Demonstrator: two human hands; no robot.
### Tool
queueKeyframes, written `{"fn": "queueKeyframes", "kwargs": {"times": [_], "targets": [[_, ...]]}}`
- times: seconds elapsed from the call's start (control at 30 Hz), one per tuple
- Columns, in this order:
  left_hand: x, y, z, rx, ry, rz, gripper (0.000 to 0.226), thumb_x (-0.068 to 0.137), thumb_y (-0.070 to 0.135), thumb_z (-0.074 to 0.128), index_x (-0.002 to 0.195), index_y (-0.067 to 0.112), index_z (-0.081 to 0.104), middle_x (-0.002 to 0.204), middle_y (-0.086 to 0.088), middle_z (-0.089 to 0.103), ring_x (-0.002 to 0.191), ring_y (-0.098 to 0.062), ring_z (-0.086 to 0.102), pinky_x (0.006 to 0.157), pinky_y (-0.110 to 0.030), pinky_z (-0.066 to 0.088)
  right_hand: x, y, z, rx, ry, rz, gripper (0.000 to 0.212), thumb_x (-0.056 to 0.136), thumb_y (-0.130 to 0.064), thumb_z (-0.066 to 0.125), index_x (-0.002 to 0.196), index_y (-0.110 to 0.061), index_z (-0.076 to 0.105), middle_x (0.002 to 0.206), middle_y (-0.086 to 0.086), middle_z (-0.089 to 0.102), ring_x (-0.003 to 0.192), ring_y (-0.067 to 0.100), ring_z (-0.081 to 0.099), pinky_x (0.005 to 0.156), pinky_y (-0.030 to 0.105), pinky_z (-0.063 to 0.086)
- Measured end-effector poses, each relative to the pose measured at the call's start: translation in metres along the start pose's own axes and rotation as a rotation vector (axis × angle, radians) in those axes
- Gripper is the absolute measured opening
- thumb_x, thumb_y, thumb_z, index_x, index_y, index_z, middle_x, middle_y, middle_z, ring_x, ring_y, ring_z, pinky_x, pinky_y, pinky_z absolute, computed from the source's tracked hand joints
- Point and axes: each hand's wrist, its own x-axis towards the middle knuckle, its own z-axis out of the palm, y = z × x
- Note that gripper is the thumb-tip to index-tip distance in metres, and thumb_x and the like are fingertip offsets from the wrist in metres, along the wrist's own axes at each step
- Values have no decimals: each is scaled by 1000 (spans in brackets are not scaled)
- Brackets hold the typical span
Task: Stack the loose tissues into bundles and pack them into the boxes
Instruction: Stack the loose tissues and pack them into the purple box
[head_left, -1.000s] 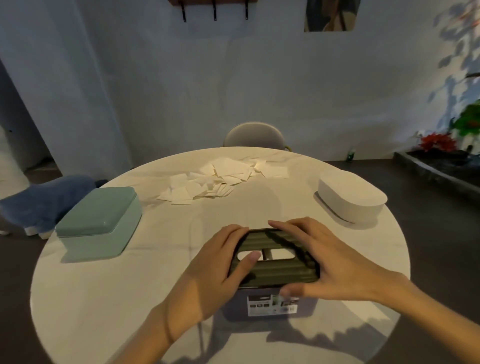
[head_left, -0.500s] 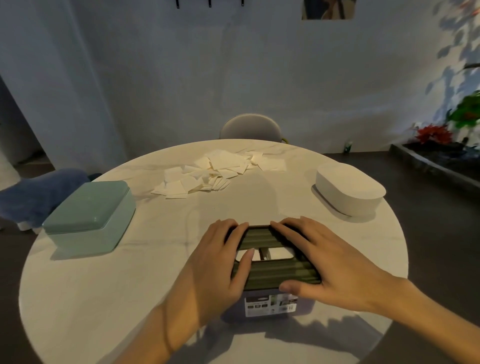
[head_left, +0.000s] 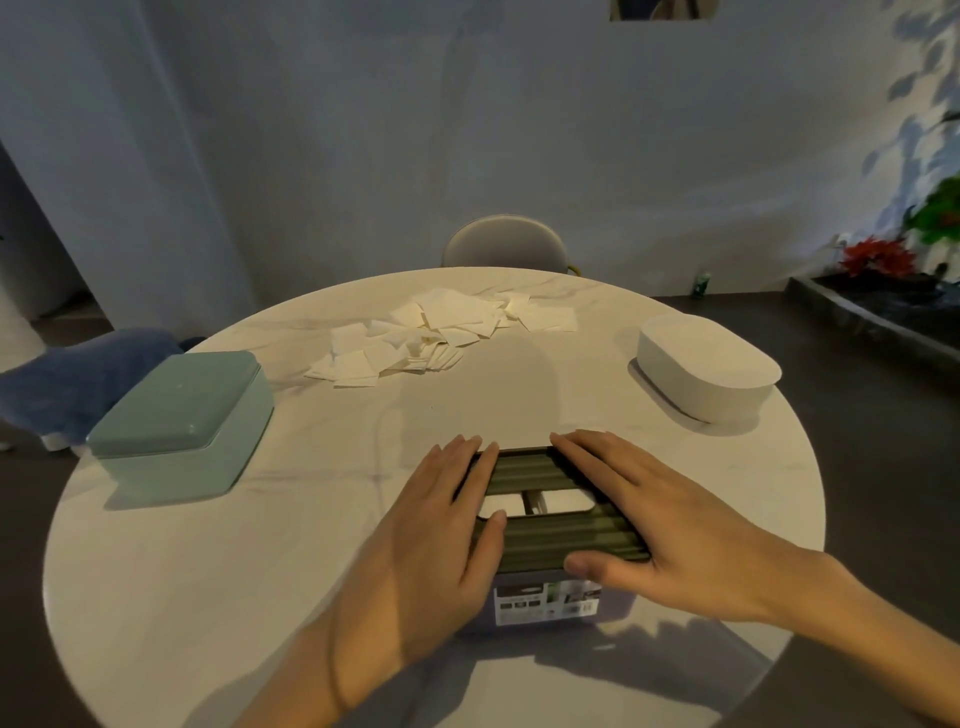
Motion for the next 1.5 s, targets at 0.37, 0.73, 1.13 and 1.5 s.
{"fn": "queueKeyframes", "kwargs": {"times": [0.37, 0.73, 1.13, 1.5], "targets": [[10, -10, -2, -243, -31, -42, 77, 93, 71, 20, 154, 26, 38, 146, 15, 43, 134, 2, 34, 119, -19, 23, 2, 4, 6, 233, -27, 113, 72, 97, -70, 28, 161, -40, 10, 159, -33, 11, 142, -21, 7, 114, 3, 14], [19, -25, 16, -332, 46, -28, 70, 91, 69, 34, 153, 36, 44, 152, 24, 42, 144, 7, 27, 111, -2, 16, 4, 9, 14, 262, -3, 139, 69, 100, -62, 31, 161, -36, 13, 165, -25, 12, 148, -14, 3, 119, 12, 13], [27, -30, 19, -400, 69, -38, 47, 103, 55, 34, 144, 42, 54, 140, 30, 51, 131, 15, 37, 107, -5, 24, 10, 10, 23, 293, 59, 152, 60, 106, -57, 31, 160, -34, 20, 164, -20, 22, 142, -1, 29, 123, 34, 23], [97, -7, 18, -313, 20, -322, 49, 112, 35, 23, 153, 16, 42, 143, -13, 48, 133, -31, 42, 106, -43, 37, 65, 76, -3, 350, 98, 344, 45, 111, -34, 30, 155, -34, 37, 156, -4, 45, 139, 21, 44, 112, 27, 33]]}}
